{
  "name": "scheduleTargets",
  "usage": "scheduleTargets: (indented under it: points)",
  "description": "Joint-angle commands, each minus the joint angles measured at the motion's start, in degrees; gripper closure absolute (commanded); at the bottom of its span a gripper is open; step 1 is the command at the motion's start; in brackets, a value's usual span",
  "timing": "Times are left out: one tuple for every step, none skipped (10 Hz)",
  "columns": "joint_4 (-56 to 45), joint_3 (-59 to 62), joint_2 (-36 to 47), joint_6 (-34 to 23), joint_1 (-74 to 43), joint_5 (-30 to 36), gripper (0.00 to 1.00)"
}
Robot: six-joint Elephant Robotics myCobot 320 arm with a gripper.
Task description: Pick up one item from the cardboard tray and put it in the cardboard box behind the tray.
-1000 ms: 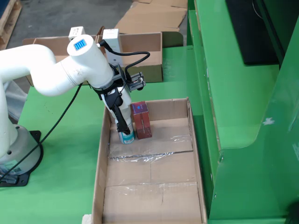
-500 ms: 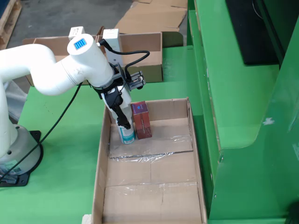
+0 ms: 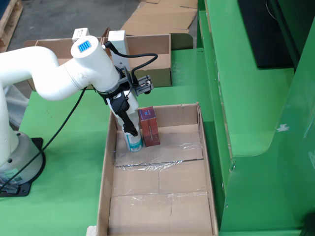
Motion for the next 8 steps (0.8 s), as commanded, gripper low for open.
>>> scheduleTargets:
  points:
    - [0.58,1.92,1.14,-0.3,-0.28,-0.22,1.0]
    - [0.58,1.92,1.14,-0.3,-0.28,-0.22,1.0]
    - [0.58,1.92,1.14,-0.3,-0.28,-0.22,1.0]
    - [0.58,1.92,1.14,-0.3,-0.28,-0.22,1.0]
    - [0.58,1.92,1.14,-0.3,-0.28,-0.22,1.0]
    - [0.58,1.92,1.14,-0.3,-0.28,-0.22,1.0]
    - [-2.82,5.11,1.68,-1.1,-0.56,1.01,1.0]
    - [-2.82,5.11,1.68,-1.1,-0.56,1.01,1.0]
